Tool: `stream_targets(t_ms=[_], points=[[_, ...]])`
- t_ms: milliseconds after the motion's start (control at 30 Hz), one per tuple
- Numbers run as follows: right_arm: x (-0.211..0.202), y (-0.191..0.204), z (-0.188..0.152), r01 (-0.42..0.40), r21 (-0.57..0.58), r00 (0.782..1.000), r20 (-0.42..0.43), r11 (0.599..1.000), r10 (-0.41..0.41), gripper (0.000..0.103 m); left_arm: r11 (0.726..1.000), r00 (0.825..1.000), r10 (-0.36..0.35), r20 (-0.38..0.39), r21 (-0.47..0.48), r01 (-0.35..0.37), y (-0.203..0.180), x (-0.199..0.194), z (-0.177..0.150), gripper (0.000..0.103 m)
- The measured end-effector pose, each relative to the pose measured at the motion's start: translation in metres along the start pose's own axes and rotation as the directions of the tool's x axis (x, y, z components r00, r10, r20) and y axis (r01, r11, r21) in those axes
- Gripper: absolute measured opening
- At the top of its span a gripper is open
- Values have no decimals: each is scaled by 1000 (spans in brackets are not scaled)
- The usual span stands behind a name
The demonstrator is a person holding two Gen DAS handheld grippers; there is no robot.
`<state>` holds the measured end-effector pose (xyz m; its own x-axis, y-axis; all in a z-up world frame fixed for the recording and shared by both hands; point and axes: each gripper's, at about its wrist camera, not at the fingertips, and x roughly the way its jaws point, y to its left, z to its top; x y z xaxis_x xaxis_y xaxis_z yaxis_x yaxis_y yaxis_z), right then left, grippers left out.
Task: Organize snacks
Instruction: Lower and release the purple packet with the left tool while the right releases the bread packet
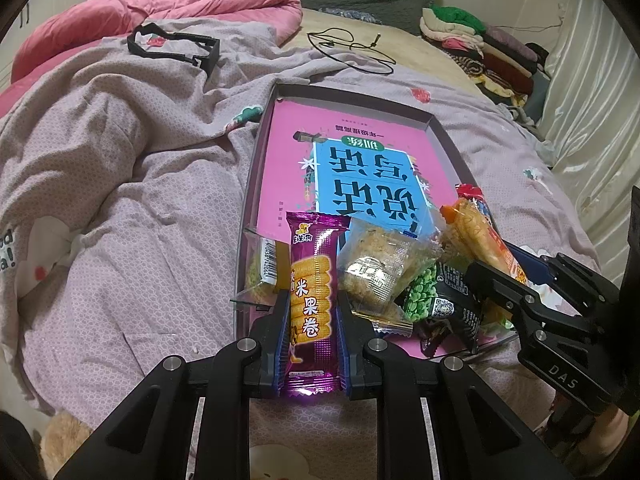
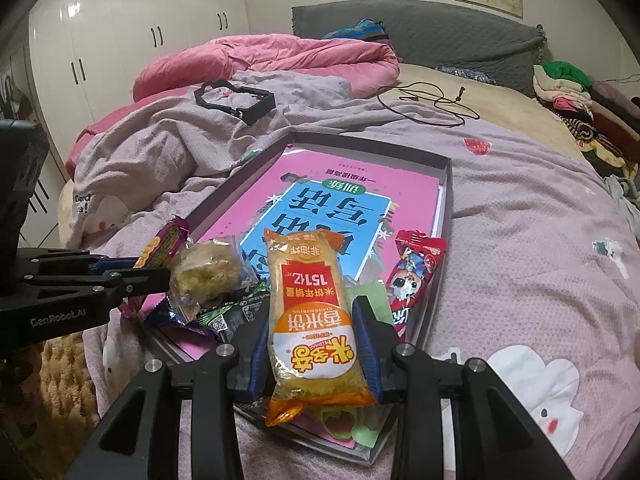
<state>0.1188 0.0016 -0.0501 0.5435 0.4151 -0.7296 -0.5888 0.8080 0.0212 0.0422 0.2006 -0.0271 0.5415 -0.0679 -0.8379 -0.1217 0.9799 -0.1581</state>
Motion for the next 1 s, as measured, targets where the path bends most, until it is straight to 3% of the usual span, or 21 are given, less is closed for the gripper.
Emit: stream_targets(t_ms=[467, 700, 1000], points=[[-6, -3, -1, -14, 19, 1000, 9, 1000, 14, 39, 1000, 1000, -17, 22, 2, 17, -2, -5, 1, 21], [-9, -5, 0, -9, 42, 1000, 15, 999, 8, 52, 1000, 999, -21, 35, 8, 21, -4, -10, 3, 25], [-17, -5, 1, -2, 43, 999, 34, 999, 1, 56, 1000, 998, -26, 59, 9, 25, -6, -19, 6, 43]])
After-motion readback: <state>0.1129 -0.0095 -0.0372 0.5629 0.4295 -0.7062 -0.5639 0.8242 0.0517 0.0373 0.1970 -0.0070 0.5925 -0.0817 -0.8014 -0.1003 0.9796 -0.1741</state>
